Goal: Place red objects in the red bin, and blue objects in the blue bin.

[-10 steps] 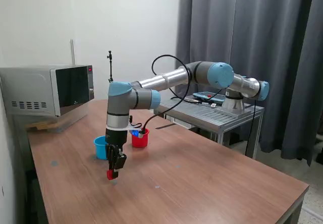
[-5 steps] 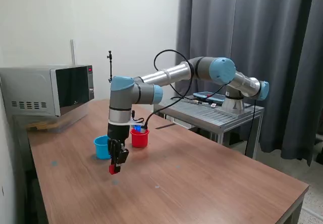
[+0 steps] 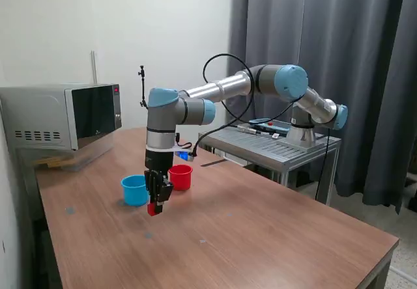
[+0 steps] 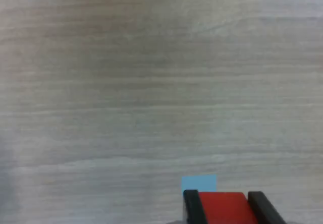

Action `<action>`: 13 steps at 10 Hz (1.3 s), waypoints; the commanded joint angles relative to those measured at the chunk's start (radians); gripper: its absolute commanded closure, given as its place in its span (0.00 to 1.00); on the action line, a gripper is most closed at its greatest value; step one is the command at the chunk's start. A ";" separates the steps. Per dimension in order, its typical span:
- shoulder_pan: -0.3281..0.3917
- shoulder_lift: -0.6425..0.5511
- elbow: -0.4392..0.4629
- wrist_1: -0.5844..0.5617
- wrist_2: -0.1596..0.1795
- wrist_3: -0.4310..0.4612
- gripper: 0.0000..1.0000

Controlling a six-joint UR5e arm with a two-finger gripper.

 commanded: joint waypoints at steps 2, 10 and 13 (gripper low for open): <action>-0.012 -0.092 0.096 0.003 0.003 0.002 1.00; -0.036 -0.275 0.317 0.005 0.001 0.045 1.00; -0.038 -0.333 0.362 0.003 -0.009 0.046 1.00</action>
